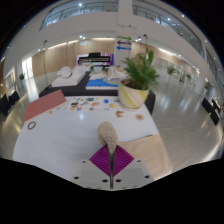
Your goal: Fold towel
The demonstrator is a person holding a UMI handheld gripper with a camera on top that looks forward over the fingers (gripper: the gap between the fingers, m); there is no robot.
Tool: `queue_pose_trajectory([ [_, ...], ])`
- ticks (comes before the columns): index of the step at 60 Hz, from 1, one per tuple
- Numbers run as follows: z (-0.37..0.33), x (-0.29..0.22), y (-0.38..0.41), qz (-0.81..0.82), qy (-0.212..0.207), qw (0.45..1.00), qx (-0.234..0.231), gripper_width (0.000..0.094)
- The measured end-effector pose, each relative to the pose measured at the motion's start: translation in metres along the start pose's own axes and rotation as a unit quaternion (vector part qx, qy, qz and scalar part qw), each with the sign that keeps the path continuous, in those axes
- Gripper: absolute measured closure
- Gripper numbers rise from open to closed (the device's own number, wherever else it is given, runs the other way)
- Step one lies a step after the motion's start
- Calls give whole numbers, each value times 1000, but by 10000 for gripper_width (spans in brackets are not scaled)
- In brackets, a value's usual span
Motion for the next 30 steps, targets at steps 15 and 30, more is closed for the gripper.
queue_pose_trajectory([
  [15,37,-3,-146,3,5,1000,30,908],
  [30,25,9,-211,16,9,999,49,78],
])
Point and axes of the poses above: the point between the fingertips, and its own axes, seen from behind it with the camera up: y to the left, x down, z forward, the way the camera looks, the point moved 1 cm from there along -z, backward, against the way the camera looks, and after that the axes turned 8 degrees about z, right-handed, at the moved point
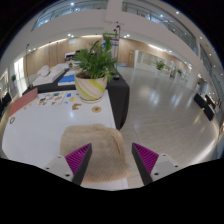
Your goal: Fold towel
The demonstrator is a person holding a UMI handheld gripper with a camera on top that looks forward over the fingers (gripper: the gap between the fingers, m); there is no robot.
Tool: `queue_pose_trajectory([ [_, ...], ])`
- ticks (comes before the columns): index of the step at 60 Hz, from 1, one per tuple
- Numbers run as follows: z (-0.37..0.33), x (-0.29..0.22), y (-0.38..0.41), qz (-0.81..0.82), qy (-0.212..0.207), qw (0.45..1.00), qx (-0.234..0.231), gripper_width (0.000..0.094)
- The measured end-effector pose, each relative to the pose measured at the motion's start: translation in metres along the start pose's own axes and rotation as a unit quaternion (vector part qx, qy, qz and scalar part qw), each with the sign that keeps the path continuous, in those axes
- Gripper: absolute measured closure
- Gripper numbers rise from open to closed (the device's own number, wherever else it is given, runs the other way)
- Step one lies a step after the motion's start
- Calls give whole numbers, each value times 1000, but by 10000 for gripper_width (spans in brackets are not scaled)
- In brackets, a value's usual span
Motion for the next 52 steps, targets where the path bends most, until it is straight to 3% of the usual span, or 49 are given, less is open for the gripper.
queue_pose_trajectory([
  [1,-8,-1,-4,4,-1,1000,1,115],
  [5,-50,-4,-13,14,2,1000,-1,80],
  [14,-167,22,-18,26,33,999,-6,75],
  [26,-286,62,-7,43,42,998,-10,74],
  [39,-314,72,-1,20,20,1000,-12,75],
  [52,-308,85,16,28,47,998,-30,77],
])
Point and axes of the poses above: the point between the fingertips, and its own axes, seen from behind it with the camera up: y to the left, x down, z forward, the way the camera looks, the point moved 1 cm from there along -z, backward, against the way the camera looks, and after that the axes turned 8 degrees about z, right-handed, at the moved point
